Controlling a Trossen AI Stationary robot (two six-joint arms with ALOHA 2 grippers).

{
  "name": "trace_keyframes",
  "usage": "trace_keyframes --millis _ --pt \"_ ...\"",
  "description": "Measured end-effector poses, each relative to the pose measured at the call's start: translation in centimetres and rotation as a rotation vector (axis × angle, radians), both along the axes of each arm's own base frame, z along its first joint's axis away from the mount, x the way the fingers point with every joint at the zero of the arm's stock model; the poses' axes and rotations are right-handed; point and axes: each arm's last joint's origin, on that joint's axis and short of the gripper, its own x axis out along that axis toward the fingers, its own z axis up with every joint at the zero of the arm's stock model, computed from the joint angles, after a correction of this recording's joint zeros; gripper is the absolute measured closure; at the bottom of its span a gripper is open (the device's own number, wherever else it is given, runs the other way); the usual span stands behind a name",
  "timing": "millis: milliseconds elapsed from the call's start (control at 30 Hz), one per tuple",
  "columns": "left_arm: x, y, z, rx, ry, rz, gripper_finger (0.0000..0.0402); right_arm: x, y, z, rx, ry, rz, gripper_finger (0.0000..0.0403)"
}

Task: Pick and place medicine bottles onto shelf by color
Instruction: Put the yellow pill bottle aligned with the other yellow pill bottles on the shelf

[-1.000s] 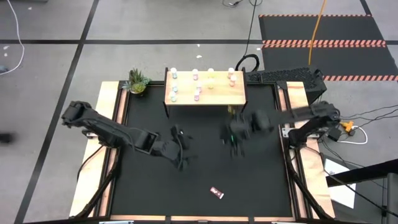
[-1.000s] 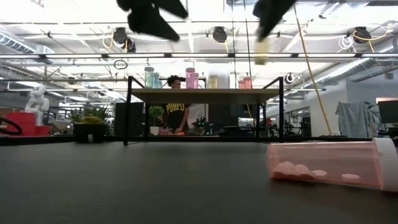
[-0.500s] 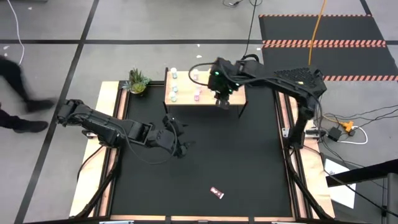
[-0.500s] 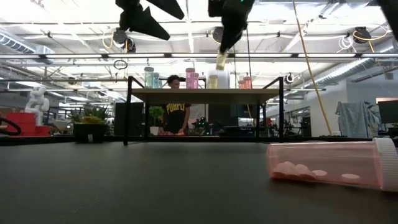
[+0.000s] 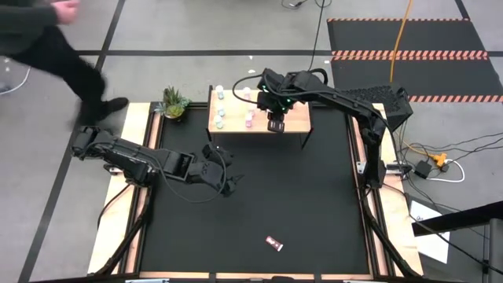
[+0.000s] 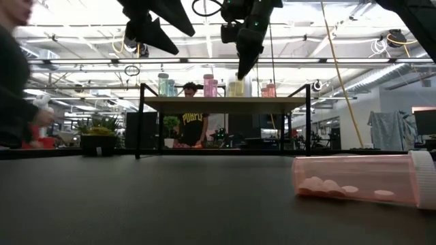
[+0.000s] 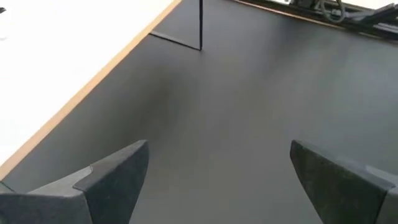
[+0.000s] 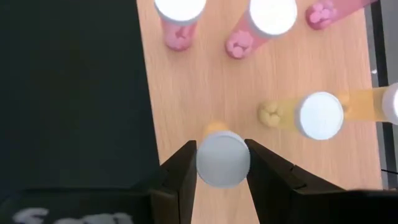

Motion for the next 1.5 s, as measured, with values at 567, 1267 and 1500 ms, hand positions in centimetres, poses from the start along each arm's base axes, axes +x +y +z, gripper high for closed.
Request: trace_keyframes --millis 567,1267,1500 --pt "-0.1 0.3 -0.2 -0.006 0.022 0.007 0.0012 0.2 0.1 0.0 0.043 -0.038 -0.002 0.0289" --pt "-0.1 0.2 -0.2 -0.037 0.007 0.032 0.0012 -0.1 0.2 -1.5 0.056 -0.006 -0.001 0.0288" --pt "-0.1 0.2 -0.2 -0.054 0.006 0.028 0.0012 -0.2 0.2 -1.6 0.054 0.004 0.006 0.0246"
